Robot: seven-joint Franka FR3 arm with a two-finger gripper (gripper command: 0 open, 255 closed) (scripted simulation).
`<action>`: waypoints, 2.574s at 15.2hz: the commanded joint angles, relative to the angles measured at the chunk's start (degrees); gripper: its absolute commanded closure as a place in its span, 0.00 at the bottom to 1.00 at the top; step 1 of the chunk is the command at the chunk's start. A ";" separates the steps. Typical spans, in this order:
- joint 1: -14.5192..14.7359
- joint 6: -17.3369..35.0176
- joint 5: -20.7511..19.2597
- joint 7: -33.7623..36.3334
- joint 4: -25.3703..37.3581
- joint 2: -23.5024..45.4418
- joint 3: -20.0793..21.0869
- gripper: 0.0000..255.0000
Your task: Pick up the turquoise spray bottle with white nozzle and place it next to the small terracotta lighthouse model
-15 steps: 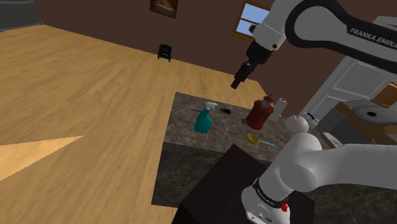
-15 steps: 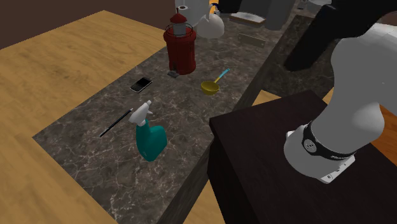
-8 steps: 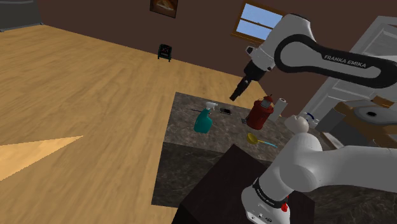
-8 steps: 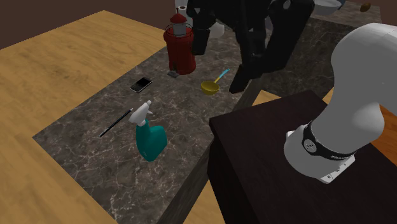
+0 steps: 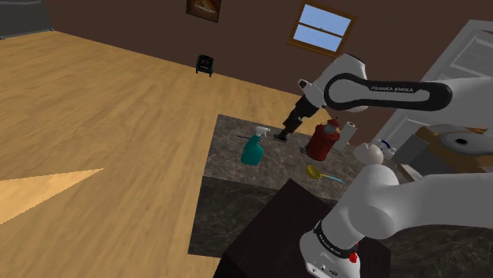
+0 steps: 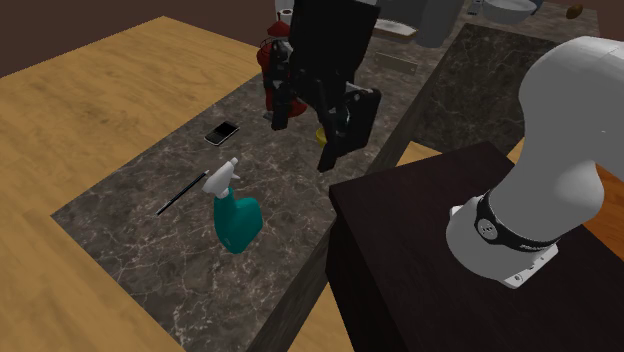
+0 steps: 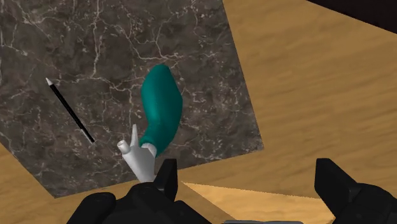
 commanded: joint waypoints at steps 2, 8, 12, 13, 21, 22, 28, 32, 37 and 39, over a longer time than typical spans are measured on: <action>2.86 7.48 0.19 -8.16 -0.30 5.80 -7.94 0.00; 18.48 19.75 7.73 -26.98 2.81 18.11 -28.44 0.00; 41.01 24.89 17.49 -42.13 7.67 23.63 -51.48 0.00; 48.15 25.76 19.16 -45.29 9.18 23.76 -58.68 0.00; 73.91 31.80 15.67 -48.27 14.56 16.97 -84.21 0.00; 75.44 32.55 15.38 -48.07 14.73 16.46 -85.54 0.00; 77.80 33.71 14.92 -47.75 15.02 15.63 -87.58 0.00; 77.78 33.69 14.92 -47.75 15.02 15.64 -87.55 0.00; 77.78 33.69 14.93 -47.75 15.01 15.64 -87.55 1.00; 77.77 33.70 14.92 -47.76 15.01 15.64 -87.55 1.00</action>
